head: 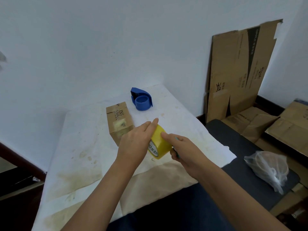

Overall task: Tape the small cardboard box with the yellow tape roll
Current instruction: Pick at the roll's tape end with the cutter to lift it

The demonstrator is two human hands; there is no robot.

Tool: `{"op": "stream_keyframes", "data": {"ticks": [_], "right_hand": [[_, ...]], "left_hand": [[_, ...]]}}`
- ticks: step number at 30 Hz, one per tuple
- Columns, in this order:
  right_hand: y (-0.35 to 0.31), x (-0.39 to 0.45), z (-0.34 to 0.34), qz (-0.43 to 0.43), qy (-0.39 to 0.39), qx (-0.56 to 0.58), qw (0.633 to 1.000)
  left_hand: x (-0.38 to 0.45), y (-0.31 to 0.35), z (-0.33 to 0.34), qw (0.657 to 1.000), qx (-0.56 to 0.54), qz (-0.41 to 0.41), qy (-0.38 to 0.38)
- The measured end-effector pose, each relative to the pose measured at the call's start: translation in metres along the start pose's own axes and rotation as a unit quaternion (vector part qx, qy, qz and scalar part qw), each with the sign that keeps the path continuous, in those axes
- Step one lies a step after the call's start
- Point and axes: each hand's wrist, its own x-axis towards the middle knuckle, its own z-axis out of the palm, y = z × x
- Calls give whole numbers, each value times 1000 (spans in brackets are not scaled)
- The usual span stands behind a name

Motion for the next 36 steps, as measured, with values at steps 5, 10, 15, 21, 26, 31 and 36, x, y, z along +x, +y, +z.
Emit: {"op": "stream_keyframes", "data": {"ticks": [5,10,15,21,26,31,36], "right_hand": [[2,-1,0,-24,-14,17,999],[-3,0,1,-3,20,24,1000],[1,1,1,-1,41,36,999],[0,0,3,0,57,34,998],[-1,3,3,10,54,38,998],[4,4,3,-8,58,-6,998],[2,-1,0,10,28,61,998]], "left_hand": [[0,-5,1,999,-23,-33,12],[2,0,-3,1000,7,-3,13],[3,3,0,1000,20,6,10],[4,6,-1,1000,16,3,18],[2,8,0,999,17,3,33],[5,11,1,999,32,0,43],[6,10,2,999,29,-4,25]]}}
